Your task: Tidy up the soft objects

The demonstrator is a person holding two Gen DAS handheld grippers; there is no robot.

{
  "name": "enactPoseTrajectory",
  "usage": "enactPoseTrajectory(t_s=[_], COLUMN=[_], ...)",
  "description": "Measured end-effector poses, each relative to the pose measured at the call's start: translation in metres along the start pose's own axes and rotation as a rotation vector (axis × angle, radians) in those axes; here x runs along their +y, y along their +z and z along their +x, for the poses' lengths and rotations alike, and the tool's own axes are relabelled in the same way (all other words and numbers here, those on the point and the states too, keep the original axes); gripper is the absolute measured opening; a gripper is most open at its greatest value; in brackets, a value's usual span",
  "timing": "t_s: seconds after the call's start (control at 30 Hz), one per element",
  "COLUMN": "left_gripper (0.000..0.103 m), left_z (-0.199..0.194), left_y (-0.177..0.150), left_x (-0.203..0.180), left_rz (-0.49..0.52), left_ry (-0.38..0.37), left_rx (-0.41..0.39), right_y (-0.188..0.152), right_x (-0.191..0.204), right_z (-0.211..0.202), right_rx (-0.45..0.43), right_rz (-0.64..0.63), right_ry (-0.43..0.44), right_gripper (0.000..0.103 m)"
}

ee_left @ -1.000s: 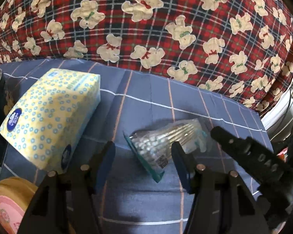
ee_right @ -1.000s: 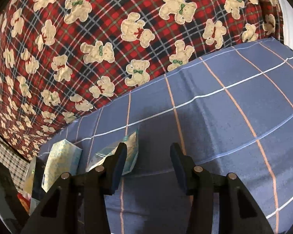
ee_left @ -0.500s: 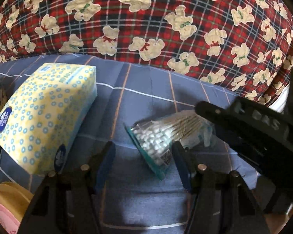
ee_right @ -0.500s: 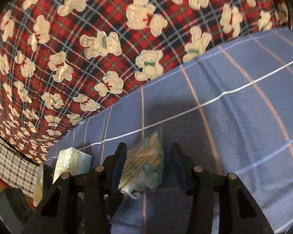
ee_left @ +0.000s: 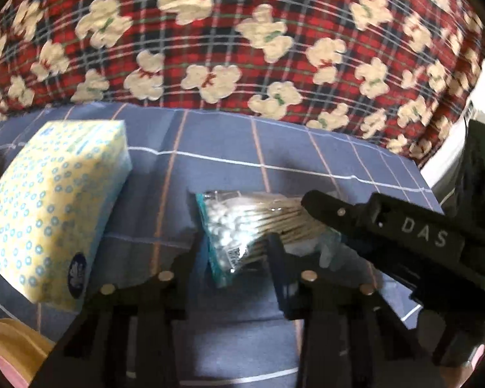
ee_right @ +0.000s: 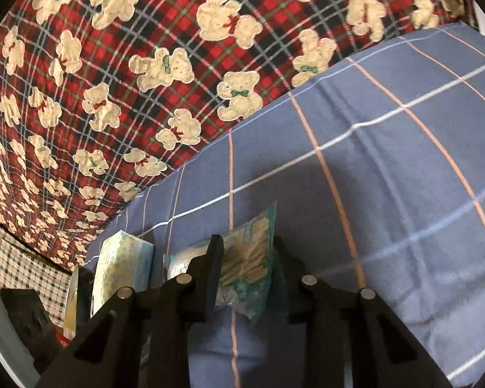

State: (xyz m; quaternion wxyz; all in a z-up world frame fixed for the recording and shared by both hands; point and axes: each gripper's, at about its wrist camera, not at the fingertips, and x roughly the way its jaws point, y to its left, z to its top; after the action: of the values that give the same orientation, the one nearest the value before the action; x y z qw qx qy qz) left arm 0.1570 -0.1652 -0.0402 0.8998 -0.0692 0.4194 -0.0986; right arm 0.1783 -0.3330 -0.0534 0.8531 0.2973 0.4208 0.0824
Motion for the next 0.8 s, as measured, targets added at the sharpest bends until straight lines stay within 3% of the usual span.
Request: enactPoseTrajectory(t_s=[0.4, 0.8], left_gripper=[0.028, 0.028], left_z=[-0.005, -0.042], left_y=[-0.004, -0.008], left_x=[-0.011, -0.025], left_rz=[0.054, 0.119], left_ry=[-0.063, -0.082], left_rx=[-0.003, -0.080], right_y=[-0.012, -0.025], right_x=[-0.009, -0.005], right_z=[-0.023, -0.067], right_rx=[-0.067, -0.134], right_rz=[0.022, 0.044], right_ry=[-0.011, 0.045], right_gripper=[0.031, 0.031])
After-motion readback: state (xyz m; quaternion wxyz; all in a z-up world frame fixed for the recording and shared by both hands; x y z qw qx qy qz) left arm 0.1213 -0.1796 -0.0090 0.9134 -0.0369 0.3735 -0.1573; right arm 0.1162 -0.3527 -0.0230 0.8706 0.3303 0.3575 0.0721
